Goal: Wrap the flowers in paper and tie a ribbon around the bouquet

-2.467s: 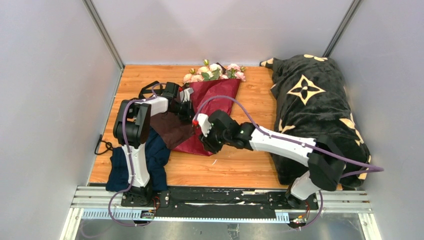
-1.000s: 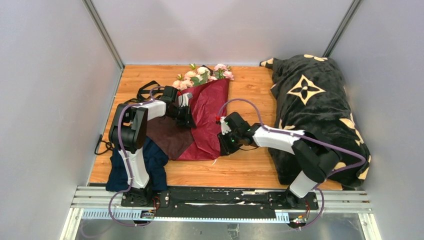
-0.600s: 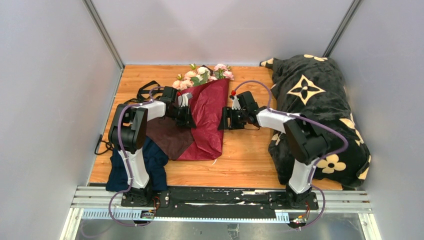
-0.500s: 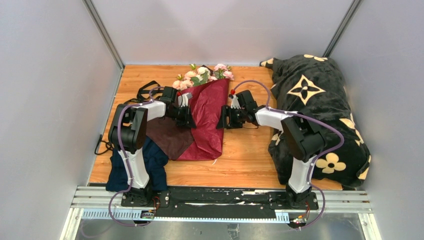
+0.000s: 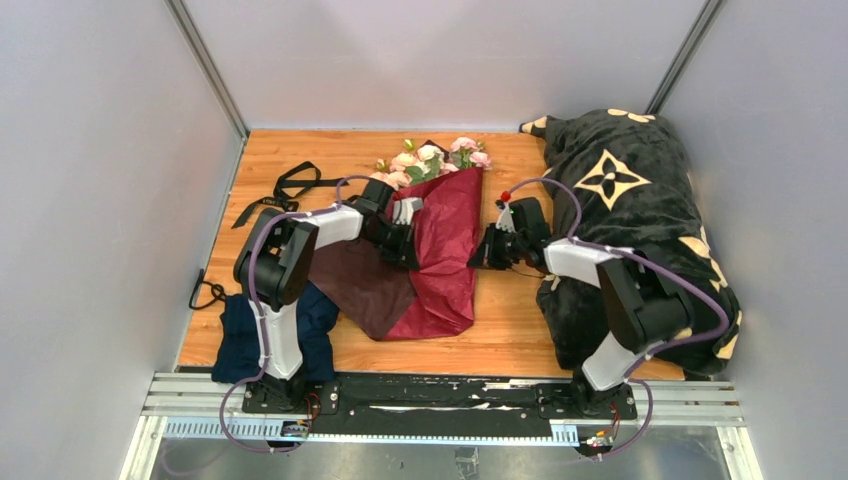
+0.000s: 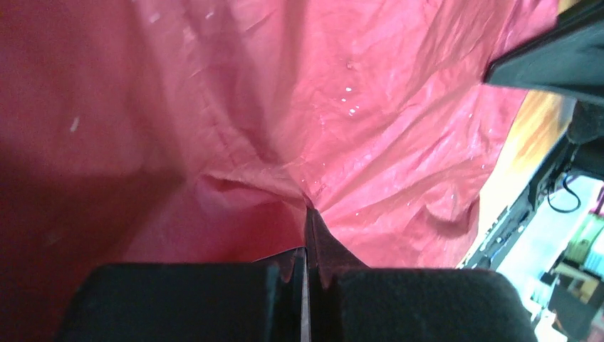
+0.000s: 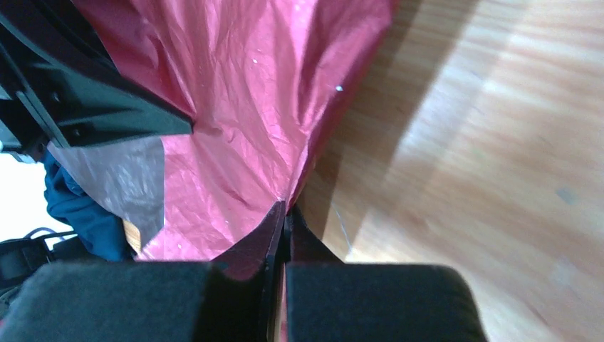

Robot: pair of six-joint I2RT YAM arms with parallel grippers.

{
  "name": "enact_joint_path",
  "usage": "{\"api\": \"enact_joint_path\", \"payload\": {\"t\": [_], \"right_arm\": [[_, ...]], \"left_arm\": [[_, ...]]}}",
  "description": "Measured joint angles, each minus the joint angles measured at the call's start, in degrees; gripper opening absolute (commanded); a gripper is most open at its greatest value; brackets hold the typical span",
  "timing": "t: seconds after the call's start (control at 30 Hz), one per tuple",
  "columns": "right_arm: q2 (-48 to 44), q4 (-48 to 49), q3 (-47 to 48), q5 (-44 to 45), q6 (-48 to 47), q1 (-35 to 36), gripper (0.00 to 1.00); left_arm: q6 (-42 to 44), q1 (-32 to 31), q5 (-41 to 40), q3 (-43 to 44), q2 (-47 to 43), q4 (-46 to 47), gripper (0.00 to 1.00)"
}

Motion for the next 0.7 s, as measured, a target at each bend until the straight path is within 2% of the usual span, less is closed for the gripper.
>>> {"api": "enact_joint_path", "payload": {"t": [0.07,0.2,0.27,0.37,0.4,0.47,0.53,0.7], "right_arm": [[-4.2,-2.9,-1.9,1.4,-1.4,-1.6,0.21],[-8.7,-14.1,-0.5,9.2,-6.4,-2.8,0.24],[-10.4,-19.4,1.0,14.7,-8.4,-1.6,0.22],[-14.0,-24.1,4.6,25.0,-10.9,5.7,0.08],[-14.3,-23.9,5.8,25.7,-11.5,8.1,0.03],[-13.3,-20.0,8.2,22.7,-11.6,12.4,0.00],[-10.3,-14.1,8.9,17.5,-10.3,13.7,0.00],[5.6,-0.9,9.0,6.4,-3.8,13.6,0.00]], "left_arm": [[-0.3,-2.4,0.1,0.9,0.7,0.2,0.00],[-0.8,-4.1,-0.1,2.6,1.8,-0.8,0.00],[-1.2,-4.0,0.0,2.6,1.9,-0.9,0.00],[-1.5,-3.9,-0.1,2.6,1.9,-0.9,0.00],[-1.5,-3.9,-0.1,2.5,1.9,-0.9,0.00],[-1.5,-3.9,-0.1,2.5,1.9,-0.8,0.00],[-1.6,-3.9,-0.1,2.4,1.8,-0.7,0.00],[-1.7,-3.9,-0.4,2.0,1.4,-0.5,0.00]]}}
